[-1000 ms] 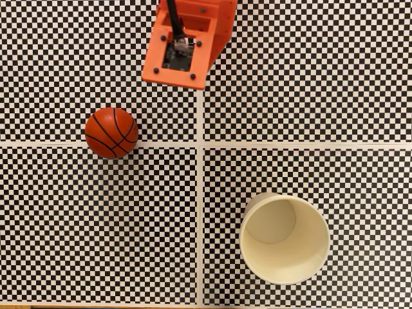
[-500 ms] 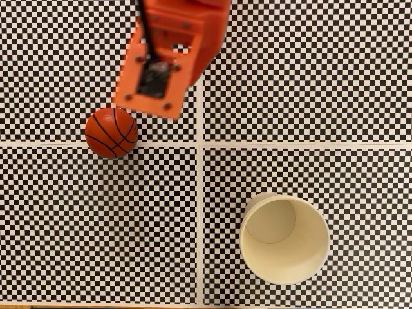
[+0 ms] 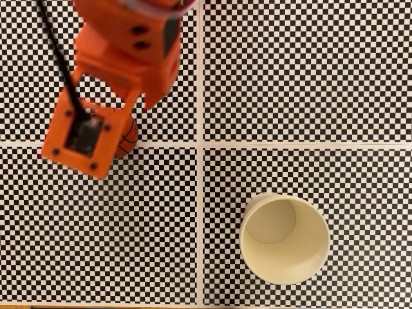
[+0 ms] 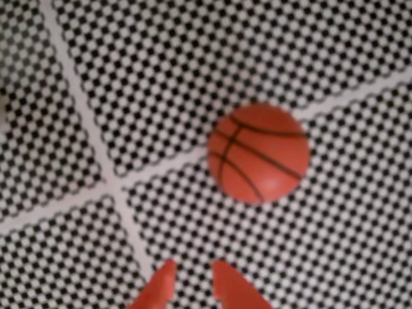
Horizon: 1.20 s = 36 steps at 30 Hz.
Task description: Grasp basketball and place into cup.
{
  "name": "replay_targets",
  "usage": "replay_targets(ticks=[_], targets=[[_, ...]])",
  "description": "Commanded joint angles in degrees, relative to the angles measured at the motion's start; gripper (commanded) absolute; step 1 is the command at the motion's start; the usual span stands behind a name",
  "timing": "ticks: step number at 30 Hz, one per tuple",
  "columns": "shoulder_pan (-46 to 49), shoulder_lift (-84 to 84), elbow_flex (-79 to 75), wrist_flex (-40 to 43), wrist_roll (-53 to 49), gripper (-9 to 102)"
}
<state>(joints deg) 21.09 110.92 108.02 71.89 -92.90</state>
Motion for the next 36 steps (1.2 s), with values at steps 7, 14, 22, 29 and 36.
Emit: replay_targets(ticks=[7, 14, 22, 29, 36], targets=[[2.46, -12.57, -15.56, 0.7, -0.97, 0], [5.8, -17.05, -20.48, 0.79, -4.75, 0], [8.0, -17.14, -23.64, 4.92, -8.0, 6], [6.94, -20.13, -25.66, 4.92, -8.79, 26], [4.75, -22.85, -25.75, 4.92, -8.79, 47]])
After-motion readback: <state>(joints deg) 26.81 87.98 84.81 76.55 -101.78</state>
